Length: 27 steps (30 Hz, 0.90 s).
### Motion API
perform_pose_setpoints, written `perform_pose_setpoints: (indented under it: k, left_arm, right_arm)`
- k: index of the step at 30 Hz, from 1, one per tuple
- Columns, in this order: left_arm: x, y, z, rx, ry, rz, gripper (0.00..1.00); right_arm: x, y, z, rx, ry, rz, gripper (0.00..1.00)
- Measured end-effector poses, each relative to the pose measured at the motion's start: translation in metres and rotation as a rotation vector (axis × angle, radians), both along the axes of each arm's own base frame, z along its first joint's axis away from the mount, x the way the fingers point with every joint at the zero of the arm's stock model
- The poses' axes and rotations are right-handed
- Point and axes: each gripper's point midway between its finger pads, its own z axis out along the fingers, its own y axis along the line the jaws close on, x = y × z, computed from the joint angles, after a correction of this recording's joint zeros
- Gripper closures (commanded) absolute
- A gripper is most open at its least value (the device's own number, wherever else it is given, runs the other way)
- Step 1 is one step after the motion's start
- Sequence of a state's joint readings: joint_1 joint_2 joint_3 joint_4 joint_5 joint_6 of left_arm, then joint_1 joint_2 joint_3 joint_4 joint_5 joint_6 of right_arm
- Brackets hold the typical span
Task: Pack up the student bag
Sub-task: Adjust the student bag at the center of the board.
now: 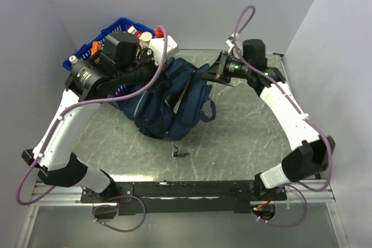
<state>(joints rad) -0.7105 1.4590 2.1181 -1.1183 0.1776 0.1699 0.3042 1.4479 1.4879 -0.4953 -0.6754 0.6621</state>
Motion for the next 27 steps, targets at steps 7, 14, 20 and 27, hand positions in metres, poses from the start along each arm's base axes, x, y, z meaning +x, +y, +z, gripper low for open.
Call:
perform_pose_setpoints:
  k: [7, 14, 20, 27]
  left_arm:
    - [-0.01, -0.026, -0.043, 0.071, 0.08, -0.056, 0.99]
    - [-0.008, -0.103, -0.117, 0.096, 0.208, -0.206, 0.99]
    - [0.016, -0.149, -0.159, 0.076, 0.271, -0.231, 0.99]
    - [0.058, -0.175, -0.173, -0.039, 0.336, -0.169, 0.99]
  right_arm:
    - [-0.013, -0.007, -0.093, -0.144, 0.143, 0.002, 0.95]
    - [-0.047, -0.083, -0.21, -0.466, 0.275, -0.203, 0.67]
    - [-0.051, -0.122, -0.178, -0.511, 0.082, -0.425, 0.38]
    - [-0.087, -0.135, -0.099, -0.352, -0.262, -0.581, 0.29]
